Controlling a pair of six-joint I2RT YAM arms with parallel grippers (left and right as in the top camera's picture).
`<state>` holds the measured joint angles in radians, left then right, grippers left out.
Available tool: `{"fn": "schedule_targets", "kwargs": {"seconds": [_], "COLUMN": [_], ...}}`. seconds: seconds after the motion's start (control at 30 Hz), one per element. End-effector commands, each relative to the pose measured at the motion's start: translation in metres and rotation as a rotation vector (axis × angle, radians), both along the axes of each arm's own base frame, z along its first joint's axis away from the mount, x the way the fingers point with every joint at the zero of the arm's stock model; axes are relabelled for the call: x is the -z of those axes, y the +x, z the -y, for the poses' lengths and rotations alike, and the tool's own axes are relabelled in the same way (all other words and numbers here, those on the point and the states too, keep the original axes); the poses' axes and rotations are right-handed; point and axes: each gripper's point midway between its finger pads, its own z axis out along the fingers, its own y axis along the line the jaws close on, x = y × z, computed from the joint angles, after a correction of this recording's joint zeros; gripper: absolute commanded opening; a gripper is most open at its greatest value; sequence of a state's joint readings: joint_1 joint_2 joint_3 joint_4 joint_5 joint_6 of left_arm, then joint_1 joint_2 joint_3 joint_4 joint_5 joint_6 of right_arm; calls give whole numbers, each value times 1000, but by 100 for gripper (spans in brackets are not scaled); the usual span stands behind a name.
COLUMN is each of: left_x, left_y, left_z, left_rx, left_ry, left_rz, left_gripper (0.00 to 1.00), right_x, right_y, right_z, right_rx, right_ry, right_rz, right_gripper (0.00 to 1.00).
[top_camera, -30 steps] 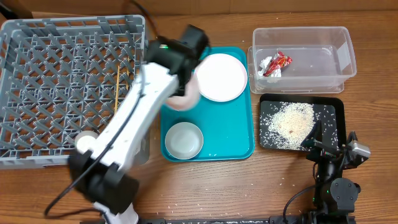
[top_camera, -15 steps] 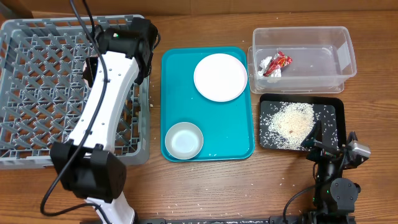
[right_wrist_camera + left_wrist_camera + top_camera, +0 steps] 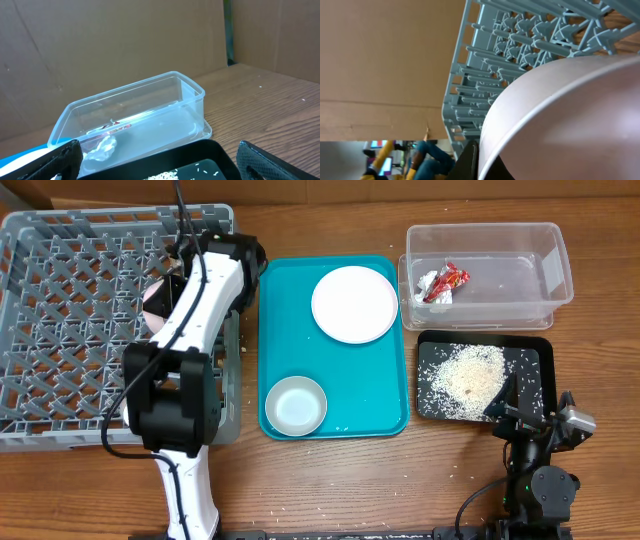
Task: Sort waste into correct bins and load items into the dishwasher
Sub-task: 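Carry the pink bowl to the dish rack and set it in, left gripper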
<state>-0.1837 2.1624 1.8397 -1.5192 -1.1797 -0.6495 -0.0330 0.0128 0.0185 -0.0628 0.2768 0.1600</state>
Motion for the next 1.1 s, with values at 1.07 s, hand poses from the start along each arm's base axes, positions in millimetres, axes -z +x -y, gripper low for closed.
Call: {"fn": "schedule_targets", "kwargs": {"seconds": [1.07], "left_x": [21], "left_y": [-20], "left_z": [6], "left_rx": [-48], "left_ry": [-40], "left_rz": [-103], "left_gripper": [4], "right_x": [1], "right_y": [0], "right_z": [1], "right_rx": [6], "right_ry": [-1], "right_rz": [6], "right_gripper": [100]}}
